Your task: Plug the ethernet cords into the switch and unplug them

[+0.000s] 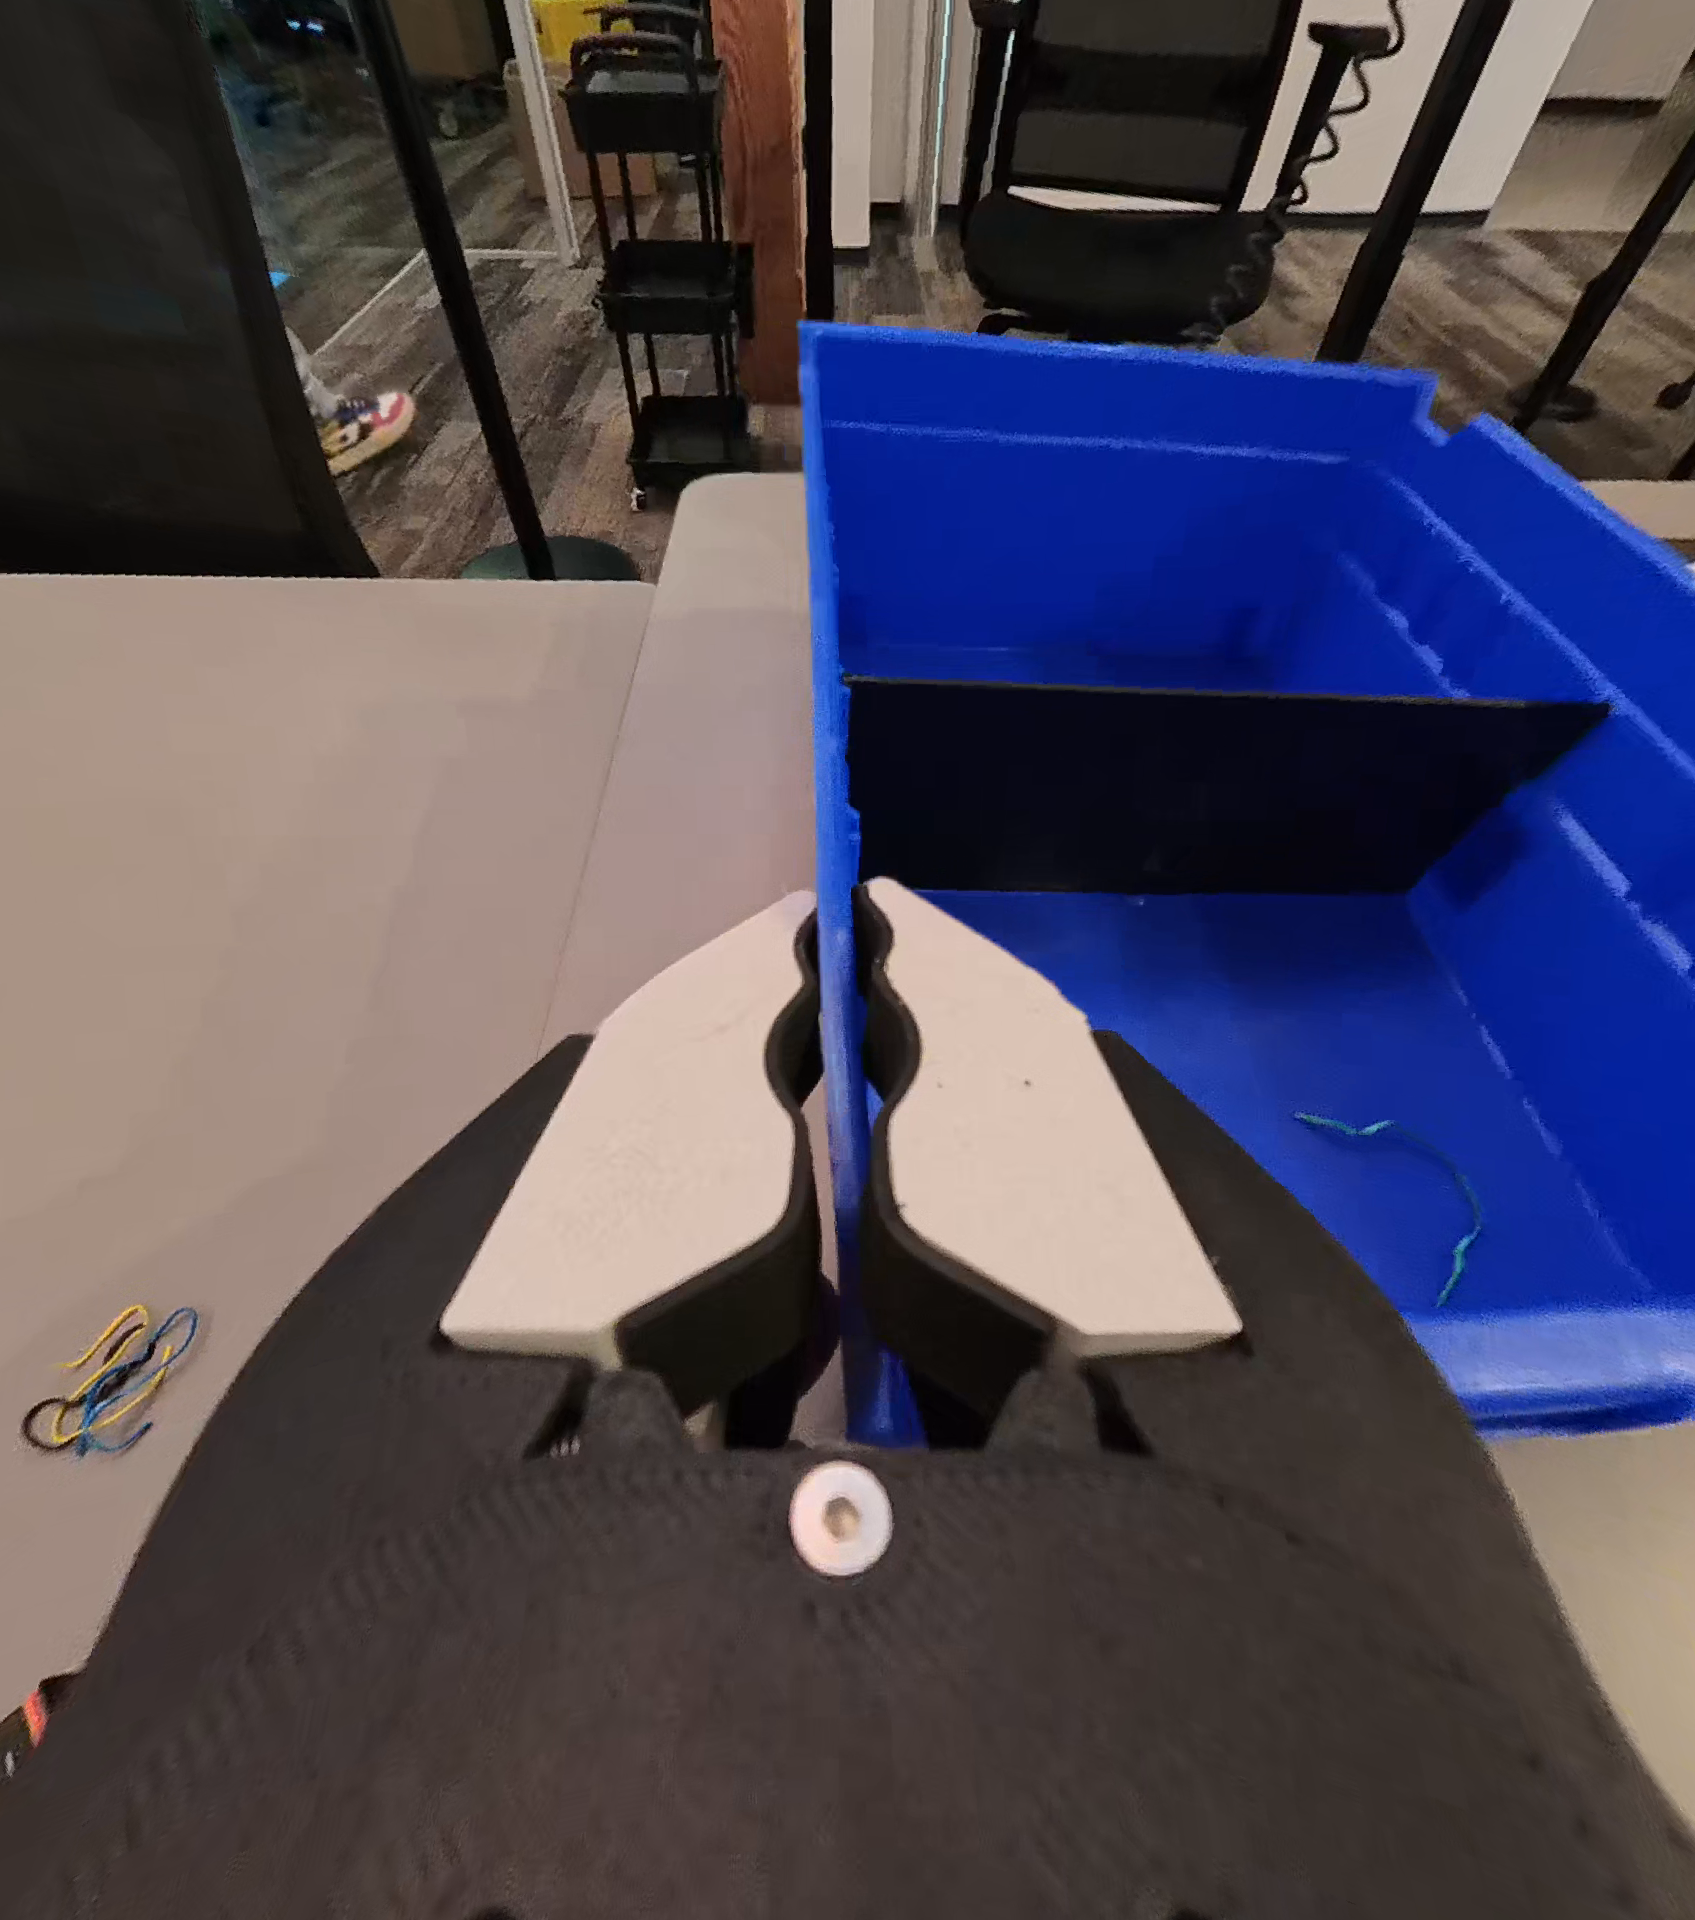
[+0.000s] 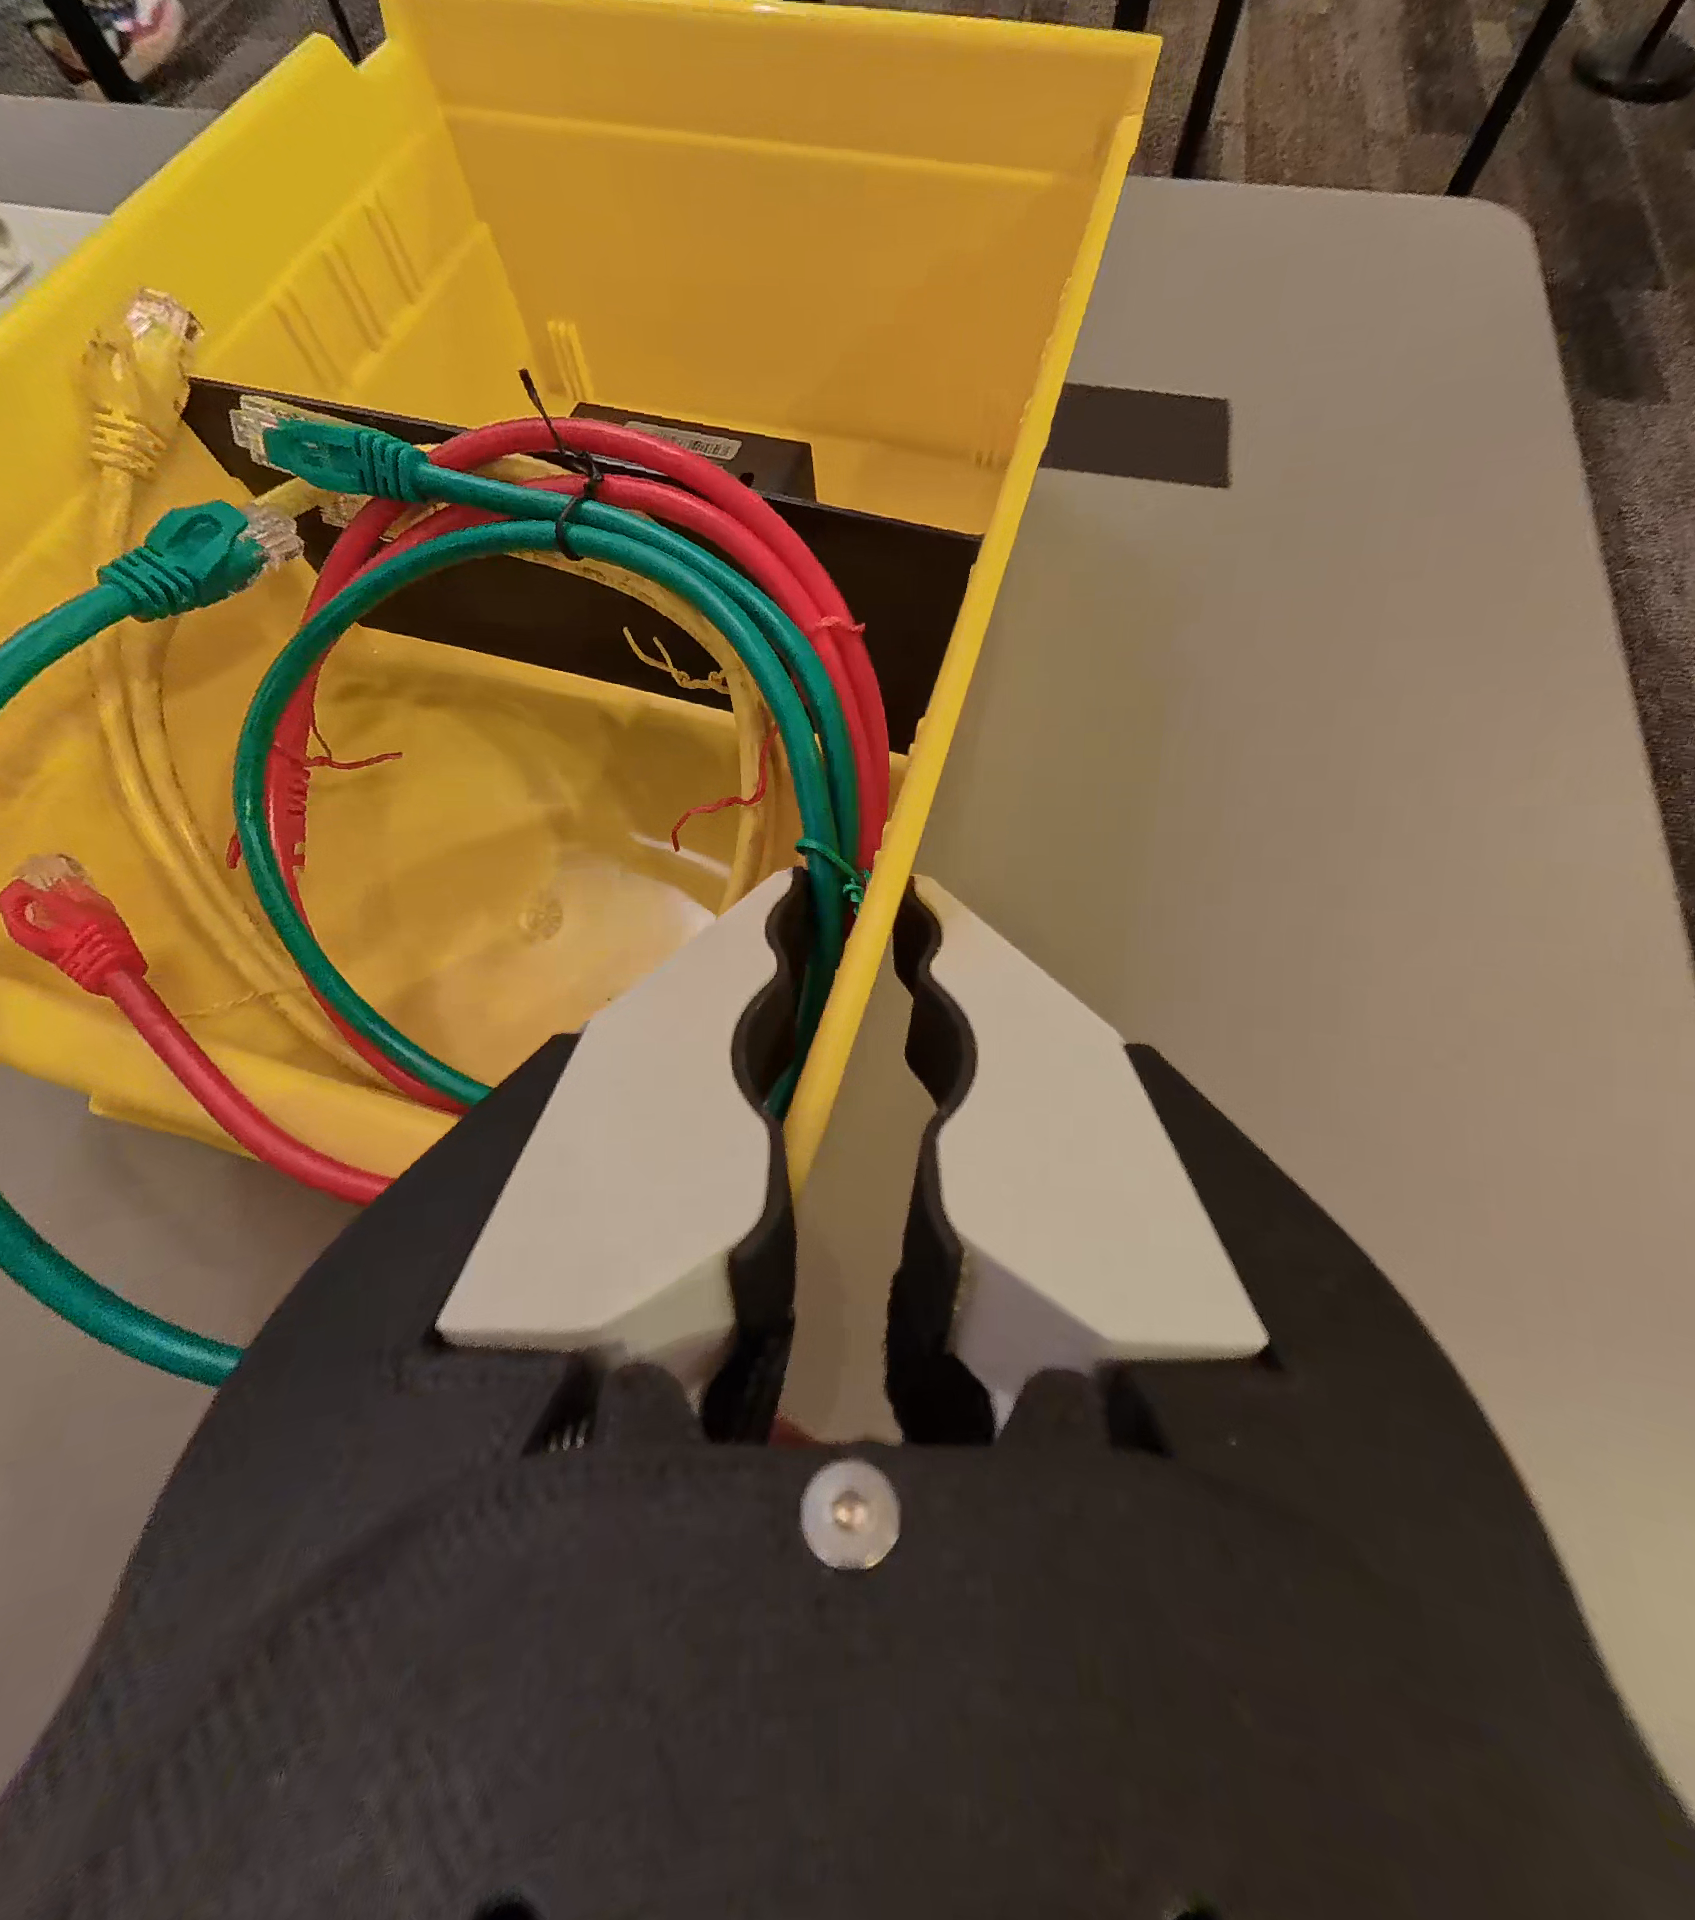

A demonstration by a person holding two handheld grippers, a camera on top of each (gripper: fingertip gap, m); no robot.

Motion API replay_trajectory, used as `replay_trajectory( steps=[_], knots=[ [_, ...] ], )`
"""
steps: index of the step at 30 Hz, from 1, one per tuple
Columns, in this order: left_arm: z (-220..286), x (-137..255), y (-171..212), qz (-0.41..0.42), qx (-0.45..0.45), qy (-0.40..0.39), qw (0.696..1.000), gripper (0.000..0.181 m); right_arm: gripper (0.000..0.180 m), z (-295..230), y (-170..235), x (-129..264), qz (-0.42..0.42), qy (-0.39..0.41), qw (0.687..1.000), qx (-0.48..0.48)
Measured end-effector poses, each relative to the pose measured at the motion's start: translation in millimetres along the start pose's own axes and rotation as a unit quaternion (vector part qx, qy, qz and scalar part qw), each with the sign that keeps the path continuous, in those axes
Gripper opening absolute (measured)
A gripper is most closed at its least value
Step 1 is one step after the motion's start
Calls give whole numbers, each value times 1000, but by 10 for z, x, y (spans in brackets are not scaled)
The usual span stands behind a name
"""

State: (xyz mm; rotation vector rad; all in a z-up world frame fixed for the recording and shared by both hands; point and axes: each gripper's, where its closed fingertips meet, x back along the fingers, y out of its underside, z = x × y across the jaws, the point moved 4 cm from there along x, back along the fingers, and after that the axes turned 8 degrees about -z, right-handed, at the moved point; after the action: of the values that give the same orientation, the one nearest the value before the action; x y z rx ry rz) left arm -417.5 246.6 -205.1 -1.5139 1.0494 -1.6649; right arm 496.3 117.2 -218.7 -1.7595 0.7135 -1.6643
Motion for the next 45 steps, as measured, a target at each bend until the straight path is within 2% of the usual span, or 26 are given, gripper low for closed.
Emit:
replay_trajectory(
  steps=[8,16,30,42,45],
  knots=[
    [13,276,-123,31,-39,18,999,3,13,-772,90,90,-17,-38,999,16],
    [-37,665,-135,63,-84,-1,994,3,14,-1604,153,130,-30,-80,996,33],
    [-119,1148,62,162,-57,-34,985,3,19,-3051,66,-43,-3,-143,990,8],
    [-603,1638,53,219,5,-72,973,3,35,-4485,-138,-276,39,-282,953,-106],
    [-732,1726,31,222,11,-87,971,2,47,-4831,-236,-323,53,-324,934,-139]
  ],
)
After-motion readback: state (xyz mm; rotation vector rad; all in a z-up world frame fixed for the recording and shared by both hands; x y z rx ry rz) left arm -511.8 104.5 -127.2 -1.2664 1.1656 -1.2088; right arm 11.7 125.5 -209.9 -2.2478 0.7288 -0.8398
